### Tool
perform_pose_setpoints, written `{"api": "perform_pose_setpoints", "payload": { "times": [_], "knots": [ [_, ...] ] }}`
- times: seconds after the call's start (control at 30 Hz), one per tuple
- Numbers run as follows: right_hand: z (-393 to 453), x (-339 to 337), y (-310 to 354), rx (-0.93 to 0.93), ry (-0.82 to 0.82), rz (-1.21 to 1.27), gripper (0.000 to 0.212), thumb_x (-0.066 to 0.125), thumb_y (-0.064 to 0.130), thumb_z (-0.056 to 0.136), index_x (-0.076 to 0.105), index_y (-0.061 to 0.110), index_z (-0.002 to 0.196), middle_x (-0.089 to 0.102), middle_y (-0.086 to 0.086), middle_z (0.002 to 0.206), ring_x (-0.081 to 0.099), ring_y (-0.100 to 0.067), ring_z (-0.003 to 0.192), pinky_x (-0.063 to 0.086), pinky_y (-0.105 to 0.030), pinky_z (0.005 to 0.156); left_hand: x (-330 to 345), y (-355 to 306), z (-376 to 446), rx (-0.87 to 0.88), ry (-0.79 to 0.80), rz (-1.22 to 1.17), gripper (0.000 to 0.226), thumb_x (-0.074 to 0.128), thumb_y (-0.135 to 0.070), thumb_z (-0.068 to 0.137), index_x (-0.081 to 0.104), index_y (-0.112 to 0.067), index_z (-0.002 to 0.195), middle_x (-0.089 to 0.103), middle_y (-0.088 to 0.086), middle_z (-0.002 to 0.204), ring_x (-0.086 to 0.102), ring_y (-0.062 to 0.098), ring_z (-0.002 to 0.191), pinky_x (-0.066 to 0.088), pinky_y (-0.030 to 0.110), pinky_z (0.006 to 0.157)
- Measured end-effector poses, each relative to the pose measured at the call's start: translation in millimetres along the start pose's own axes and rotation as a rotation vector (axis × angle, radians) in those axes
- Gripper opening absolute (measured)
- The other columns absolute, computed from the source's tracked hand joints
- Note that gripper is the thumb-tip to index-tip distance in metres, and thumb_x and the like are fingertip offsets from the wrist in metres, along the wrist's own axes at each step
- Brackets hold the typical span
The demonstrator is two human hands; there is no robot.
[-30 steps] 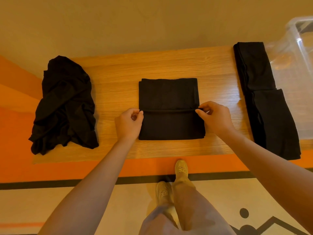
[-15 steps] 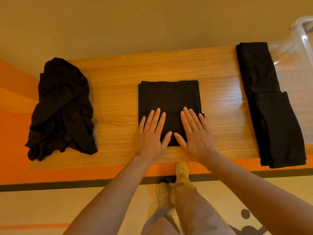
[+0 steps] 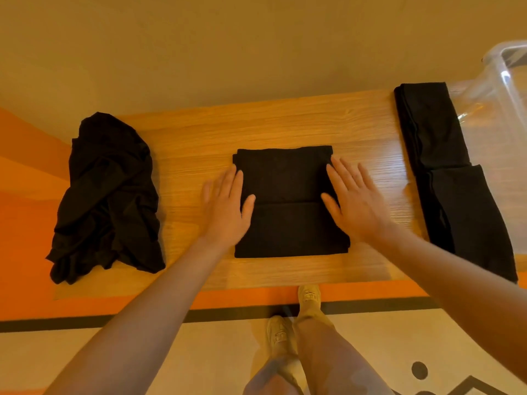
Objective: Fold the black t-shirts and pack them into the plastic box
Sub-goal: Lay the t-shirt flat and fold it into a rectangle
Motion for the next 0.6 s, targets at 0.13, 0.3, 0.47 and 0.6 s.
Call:
{"api": "perform_pose_setpoints", "payload": {
  "times": [0.13, 0.3, 0.47, 0.6],
  "knots": [
    [61, -25, -12, -0.022, 0.024, -0.043, 0.048, 0.04, 0.021, 0.101, 0.033, 0.007, 0.146, 0.029, -0.013, 0.154, 0.021, -0.027, 0.145, 0.012, -0.041, 0.119, -26, -5, 66, 0.021, 0.015, 0.064, 0.049, 0.041, -0.031, 0.102, 0.032, -0.014, 0.147, 0.034, 0.007, 0.152, 0.029, 0.023, 0.14, 0.02, 0.038, 0.114],
    [103, -36, -19, -0.012, 0.113, -0.149, 0.036, 0.051, 0.025, 0.097, 0.051, 0.01, 0.13, 0.05, -0.011, 0.133, 0.045, -0.029, 0.124, 0.031, -0.04, 0.105, -33, -14, 113, 0.015, 0.174, 0.275, 0.031, 0.056, -0.023, 0.095, 0.056, -0.016, 0.125, 0.058, 0.006, 0.122, 0.051, 0.025, 0.116, 0.028, 0.038, 0.102],
    [118, -36, -25, 0.08, 0.255, -0.087, 0.022, 0.053, 0.024, 0.096, 0.058, 0.012, 0.115, 0.056, -0.008, 0.12, 0.048, -0.028, 0.118, 0.021, -0.049, 0.108, -28, -13, 126, -0.096, 0.331, 0.235, 0.018, 0.057, -0.01, 0.091, 0.063, -0.016, 0.107, 0.062, 0.004, 0.101, 0.054, 0.024, 0.102, 0.022, 0.042, 0.107],
    [119, -35, -23, 0.068, 0.328, -0.11, 0.026, 0.054, 0.028, 0.095, 0.059, 0.01, 0.114, 0.053, -0.009, 0.119, 0.045, -0.029, 0.119, 0.015, -0.054, 0.111, -29, -16, 127, -0.106, 0.339, 0.249, 0.015, 0.058, -0.014, 0.089, 0.064, -0.014, 0.103, 0.059, 0.004, 0.098, 0.053, 0.024, 0.101, 0.024, 0.043, 0.107]
  ]
}}
Point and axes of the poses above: each hand's wrist, its own z-axis towards the middle knuckle, its own x-axis out of the palm, y = z × x, the point moved 6 cm from there along z, towards the middle knuckle
